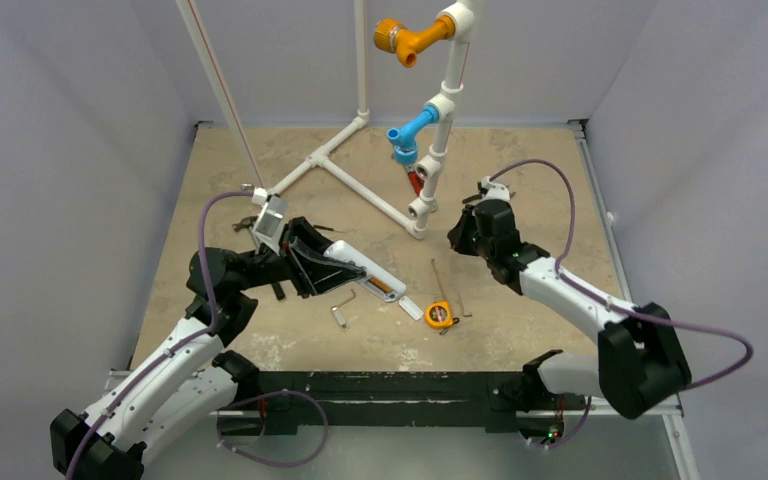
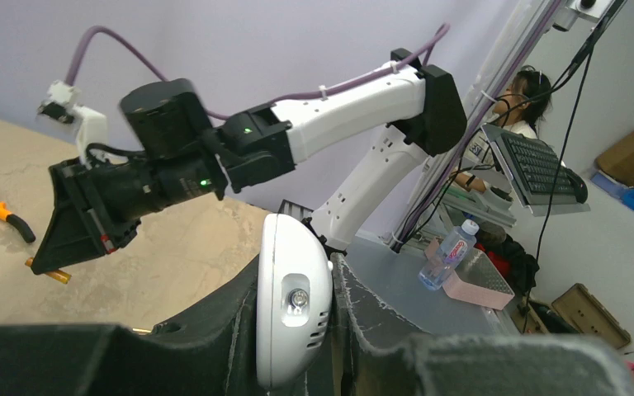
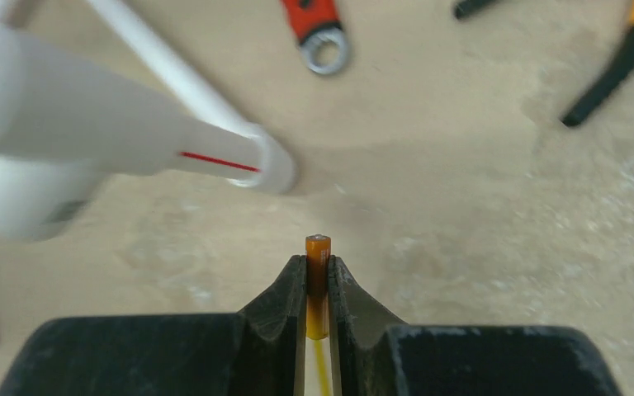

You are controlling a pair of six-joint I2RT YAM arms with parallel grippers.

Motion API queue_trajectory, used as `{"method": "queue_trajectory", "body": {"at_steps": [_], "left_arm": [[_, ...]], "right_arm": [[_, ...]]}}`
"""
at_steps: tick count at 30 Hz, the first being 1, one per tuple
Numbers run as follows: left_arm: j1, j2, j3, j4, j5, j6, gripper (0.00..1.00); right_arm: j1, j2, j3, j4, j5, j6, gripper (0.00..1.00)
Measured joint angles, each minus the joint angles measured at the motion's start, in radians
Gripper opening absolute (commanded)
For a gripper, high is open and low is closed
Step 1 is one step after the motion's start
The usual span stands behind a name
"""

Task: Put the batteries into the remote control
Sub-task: Place the battery at the center of the board.

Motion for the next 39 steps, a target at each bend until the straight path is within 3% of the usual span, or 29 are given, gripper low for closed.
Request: {"method": "queue_trajectory", "body": {"at_steps": [4, 12, 21, 27, 33, 39], "left_arm": [[0.000, -0.010, 0.000, -0.031, -0.017, 0.004, 0.01], [0.000, -0.094, 0.000, -0.147, -0.089, 0.053, 0.00], [0.000, -0.120, 0.000, -0.216, -0.148, 0.089, 0.00], [0.000, -0.122, 0.000, -0.248, -0.163, 0.091, 0.00], [0.000, -0.132, 0.000, -0.267, -0.187, 0.091, 0.00], [0.000, -0.154, -0.015, -0.275, -0.200, 0.091, 0.00]], "right_arm": [[0.003, 0.196, 0.116, -0.222, 0.138, 0.015, 0.00], [0.004, 0.317, 0.124, -0.403, 0.328, 0.108, 0.04], [0.005, 0.302, 0.108, -0.399, 0.338, 0.265, 0.38], [0.001, 0.241, 0.082, -0.421, 0.336, 0.292, 0.42], [-0.075, 0.149, 0.115, -0.457, 0.269, 0.160, 0.39], [-0.114, 0.151, 0.208, -0.481, 0.117, -0.099, 0.42]]}}
